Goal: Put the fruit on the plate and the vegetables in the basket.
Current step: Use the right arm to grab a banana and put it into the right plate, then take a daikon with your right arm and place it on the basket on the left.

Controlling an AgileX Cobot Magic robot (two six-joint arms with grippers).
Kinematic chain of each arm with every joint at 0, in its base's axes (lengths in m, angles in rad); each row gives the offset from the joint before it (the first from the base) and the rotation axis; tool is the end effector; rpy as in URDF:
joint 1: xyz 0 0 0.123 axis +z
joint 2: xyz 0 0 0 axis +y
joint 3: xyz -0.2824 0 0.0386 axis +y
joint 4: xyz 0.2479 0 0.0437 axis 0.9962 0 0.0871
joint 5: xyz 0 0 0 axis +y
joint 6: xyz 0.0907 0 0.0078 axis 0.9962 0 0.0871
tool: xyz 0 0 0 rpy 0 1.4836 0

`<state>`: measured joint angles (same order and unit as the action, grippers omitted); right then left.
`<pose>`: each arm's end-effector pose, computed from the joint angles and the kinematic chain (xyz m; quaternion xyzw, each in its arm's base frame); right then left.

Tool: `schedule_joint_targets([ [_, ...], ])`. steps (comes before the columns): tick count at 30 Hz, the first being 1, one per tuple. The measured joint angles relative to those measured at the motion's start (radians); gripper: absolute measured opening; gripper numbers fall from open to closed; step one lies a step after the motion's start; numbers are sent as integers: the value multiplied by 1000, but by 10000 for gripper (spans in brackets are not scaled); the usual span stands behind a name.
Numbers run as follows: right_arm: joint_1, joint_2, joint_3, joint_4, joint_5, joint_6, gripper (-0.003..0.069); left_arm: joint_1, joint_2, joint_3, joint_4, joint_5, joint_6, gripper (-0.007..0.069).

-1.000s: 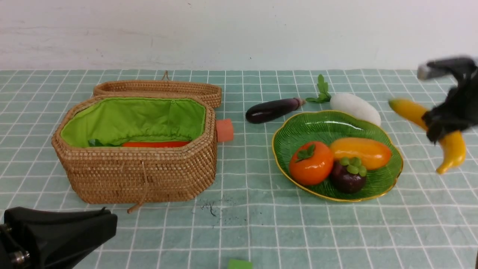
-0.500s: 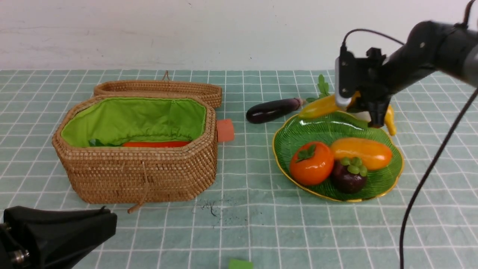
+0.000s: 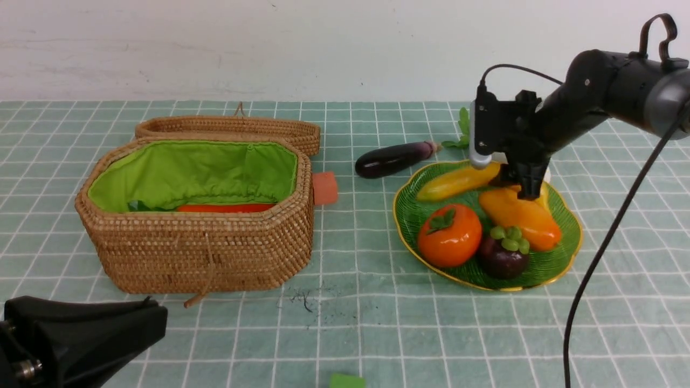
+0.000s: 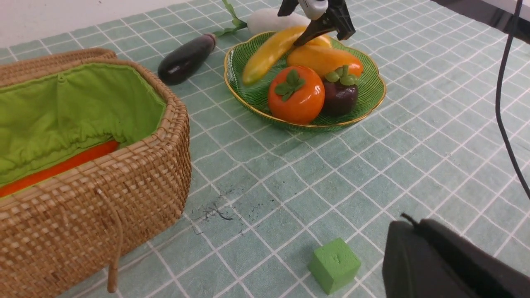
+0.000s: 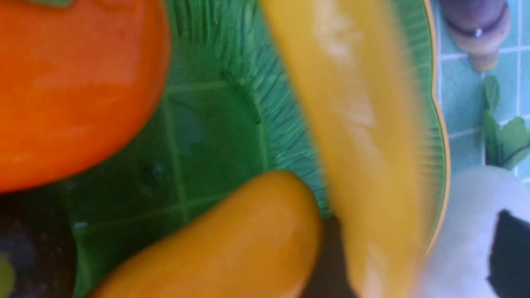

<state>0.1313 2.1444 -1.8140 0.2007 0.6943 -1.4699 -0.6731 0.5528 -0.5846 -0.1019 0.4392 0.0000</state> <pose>0.4827 0.0755 0.2278 -0.6416 0.6965 -0.1257 0.2956 0.0856 -0.0733 0.3271 0.2441 0.7725 -0.2351 0.5371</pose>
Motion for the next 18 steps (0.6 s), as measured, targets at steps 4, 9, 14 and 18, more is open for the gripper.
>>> schedule_joint_targets([
  [4,0,-44,0,0,12,52,624,0,0,0,0,-9,0,-7],
  [9,-10,-144,0,13,18,372,549,0,0,0,-1,-104,0,-7],
  [14,-45,-160,-7,45,20,740,407,0,0,0,-2,-192,0,-7],
  [18,-93,-53,-127,43,122,1004,332,0,0,0,-3,-237,0,-7],
])
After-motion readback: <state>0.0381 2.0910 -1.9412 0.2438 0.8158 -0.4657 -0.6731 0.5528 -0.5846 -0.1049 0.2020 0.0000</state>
